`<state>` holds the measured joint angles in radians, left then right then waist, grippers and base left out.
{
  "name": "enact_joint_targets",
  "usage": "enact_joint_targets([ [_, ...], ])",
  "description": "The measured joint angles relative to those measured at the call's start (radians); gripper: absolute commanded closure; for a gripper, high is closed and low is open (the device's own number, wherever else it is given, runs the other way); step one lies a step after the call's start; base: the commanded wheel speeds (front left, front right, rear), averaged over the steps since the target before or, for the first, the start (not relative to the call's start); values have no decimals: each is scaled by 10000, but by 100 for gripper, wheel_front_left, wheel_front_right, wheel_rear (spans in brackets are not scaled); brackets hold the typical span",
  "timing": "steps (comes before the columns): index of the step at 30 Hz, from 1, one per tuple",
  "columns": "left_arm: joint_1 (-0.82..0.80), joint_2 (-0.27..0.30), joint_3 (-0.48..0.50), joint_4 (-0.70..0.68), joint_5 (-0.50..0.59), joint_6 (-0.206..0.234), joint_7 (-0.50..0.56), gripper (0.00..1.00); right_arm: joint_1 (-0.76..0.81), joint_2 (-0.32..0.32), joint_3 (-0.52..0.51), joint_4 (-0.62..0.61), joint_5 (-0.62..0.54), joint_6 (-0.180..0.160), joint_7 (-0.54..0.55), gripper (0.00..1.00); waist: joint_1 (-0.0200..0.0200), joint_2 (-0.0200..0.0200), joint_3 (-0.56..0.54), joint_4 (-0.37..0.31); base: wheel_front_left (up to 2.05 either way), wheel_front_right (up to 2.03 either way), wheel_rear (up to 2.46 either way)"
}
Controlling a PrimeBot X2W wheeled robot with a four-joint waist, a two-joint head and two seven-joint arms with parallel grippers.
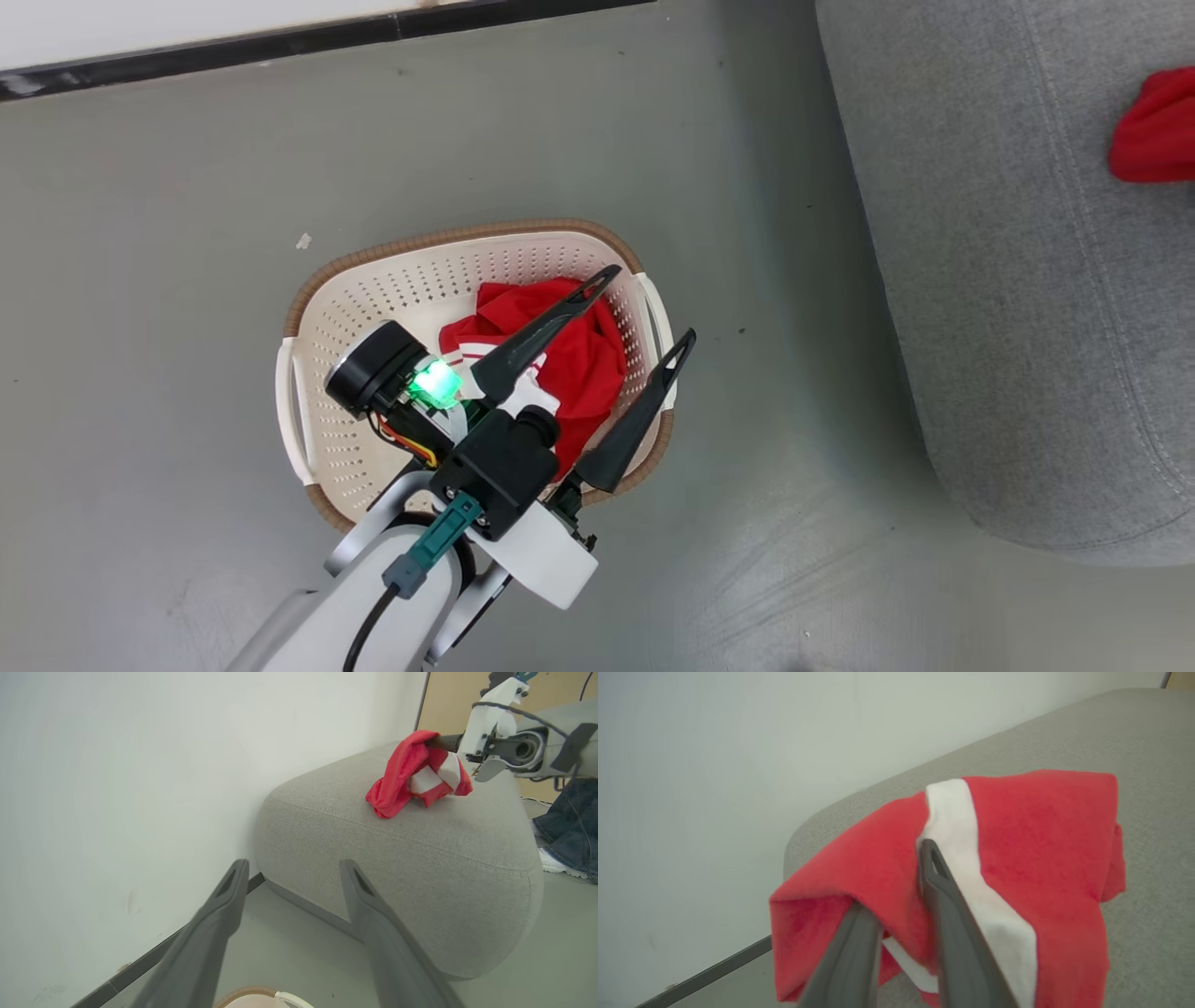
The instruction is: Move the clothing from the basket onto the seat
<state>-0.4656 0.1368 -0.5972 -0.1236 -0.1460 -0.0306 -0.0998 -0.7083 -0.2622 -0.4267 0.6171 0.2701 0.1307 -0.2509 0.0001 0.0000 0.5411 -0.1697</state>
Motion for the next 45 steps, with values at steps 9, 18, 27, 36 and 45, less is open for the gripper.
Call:
enact_joint_targets([
  [9,1,38,98,293,-31,0,-199,0,685,33,219,-272,-94,0,0,0,0,0,-245,-253,0,0,0],
  [18,12,38,199,476,-136,4,-347,0,1521,82,826,-585,-157,2,0,0,-1,0,-569,-536,0,0,0],
  [27,72,79,291,518,-299,42,-395,0,2398,207,961,-1011,-105,2,0,0,-1,0,-790,-843,0,0,0],
  [36,255,188,378,550,-311,107,-426,0,3197,418,1246,-1799,-59,2,0,0,0,0,-902,-1174,0,0,0],
  [45,293,257,832,732,-520,293,-662,0,3400,516,1862,-2788,-182,2,0,0,0,0,-1171,-1419,0,0,0],
])
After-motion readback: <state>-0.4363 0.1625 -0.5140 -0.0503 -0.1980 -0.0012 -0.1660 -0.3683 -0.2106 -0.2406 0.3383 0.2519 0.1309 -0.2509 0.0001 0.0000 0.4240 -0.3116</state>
